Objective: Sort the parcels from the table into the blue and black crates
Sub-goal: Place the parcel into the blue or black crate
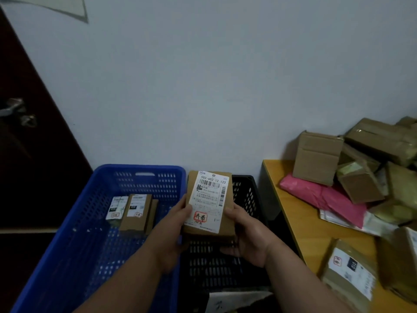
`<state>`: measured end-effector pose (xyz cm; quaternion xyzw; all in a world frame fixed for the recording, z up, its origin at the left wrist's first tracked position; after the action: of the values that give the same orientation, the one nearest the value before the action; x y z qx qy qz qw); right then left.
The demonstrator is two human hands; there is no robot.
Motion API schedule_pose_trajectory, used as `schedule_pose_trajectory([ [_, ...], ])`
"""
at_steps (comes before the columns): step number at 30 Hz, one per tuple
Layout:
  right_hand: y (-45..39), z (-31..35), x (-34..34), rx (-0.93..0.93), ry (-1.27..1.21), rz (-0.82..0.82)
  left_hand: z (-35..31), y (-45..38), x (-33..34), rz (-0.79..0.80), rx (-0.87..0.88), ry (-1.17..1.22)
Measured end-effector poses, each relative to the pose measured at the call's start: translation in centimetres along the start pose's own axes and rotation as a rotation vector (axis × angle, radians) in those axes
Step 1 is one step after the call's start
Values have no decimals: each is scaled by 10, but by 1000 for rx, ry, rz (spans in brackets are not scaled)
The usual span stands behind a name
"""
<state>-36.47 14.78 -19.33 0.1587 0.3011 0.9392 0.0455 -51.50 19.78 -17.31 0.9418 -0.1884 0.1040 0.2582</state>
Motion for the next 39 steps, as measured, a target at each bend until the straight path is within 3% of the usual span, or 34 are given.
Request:
schedule_pose_trajectory([
  [8,-16,-34,7,196,110,-14,32,-2,-37,-104,-66,58],
  [17,-95,-71,93,387,247,10,52,-14,-169,-347,-182,156],
  [28,-212,-138,226,604,203,-16,49,-67,-347,-363,-364,-10],
  [39,-294,-151,217,634,267,-129,69,-144,-370,-306,-426,-143],
])
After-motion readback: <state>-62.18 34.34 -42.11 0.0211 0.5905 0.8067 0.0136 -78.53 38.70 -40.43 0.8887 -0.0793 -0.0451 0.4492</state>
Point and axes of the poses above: each hand's wrist, its own y-axis away from the middle knuckle, its own x-axis out of the palm, z = x × y, the point moved 8 cm from there along -y, towards the middle knuckle, and after that the axes turned 4 degrees about x, right-handed, at the moved point
